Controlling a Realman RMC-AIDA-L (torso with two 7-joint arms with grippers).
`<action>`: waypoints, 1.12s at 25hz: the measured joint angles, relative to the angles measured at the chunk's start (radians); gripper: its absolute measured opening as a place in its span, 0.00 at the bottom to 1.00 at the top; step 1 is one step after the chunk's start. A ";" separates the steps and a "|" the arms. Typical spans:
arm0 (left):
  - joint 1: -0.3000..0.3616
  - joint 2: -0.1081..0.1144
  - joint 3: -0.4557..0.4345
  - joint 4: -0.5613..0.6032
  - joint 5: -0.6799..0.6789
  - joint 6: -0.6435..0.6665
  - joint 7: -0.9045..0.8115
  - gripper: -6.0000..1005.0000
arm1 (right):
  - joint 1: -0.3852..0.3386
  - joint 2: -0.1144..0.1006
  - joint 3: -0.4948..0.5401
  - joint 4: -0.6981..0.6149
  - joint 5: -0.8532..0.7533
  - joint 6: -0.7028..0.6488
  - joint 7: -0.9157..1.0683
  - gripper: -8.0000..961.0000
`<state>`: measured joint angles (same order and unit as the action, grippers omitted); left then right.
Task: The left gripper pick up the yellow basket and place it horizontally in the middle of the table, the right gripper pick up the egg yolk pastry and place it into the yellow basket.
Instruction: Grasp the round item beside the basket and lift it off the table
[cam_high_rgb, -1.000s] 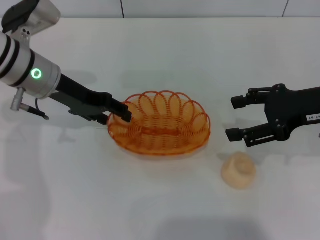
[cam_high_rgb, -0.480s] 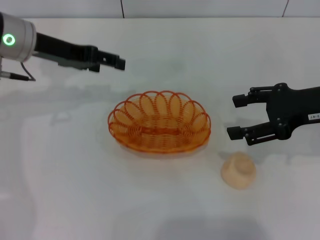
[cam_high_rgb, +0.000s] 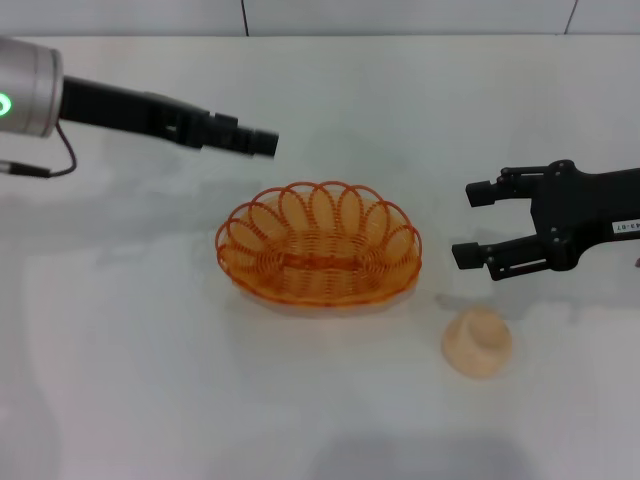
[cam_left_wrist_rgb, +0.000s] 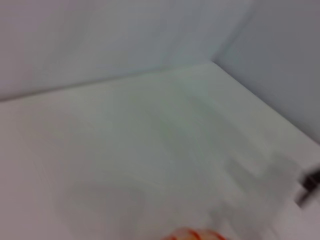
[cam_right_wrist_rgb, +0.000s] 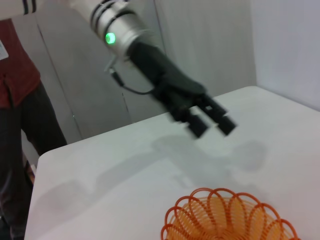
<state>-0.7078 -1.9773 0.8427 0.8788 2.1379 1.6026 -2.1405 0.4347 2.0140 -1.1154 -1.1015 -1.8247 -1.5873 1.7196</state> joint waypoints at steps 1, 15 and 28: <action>0.007 0.001 0.002 0.019 0.002 0.030 0.013 0.88 | -0.001 0.000 -0.002 0.001 0.004 0.005 0.000 0.89; 0.069 0.004 0.062 0.170 0.167 0.342 0.099 0.88 | -0.006 -0.005 -0.004 -0.022 -0.061 0.010 0.071 0.89; 0.072 -0.008 0.063 0.178 0.164 0.347 0.102 0.88 | -0.030 -0.002 -0.036 -0.056 -0.202 -0.039 0.174 0.89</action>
<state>-0.6361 -1.9850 0.9057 1.0569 2.3018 1.9494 -2.0383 0.4043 2.0123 -1.1511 -1.1575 -2.0263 -1.6263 1.8933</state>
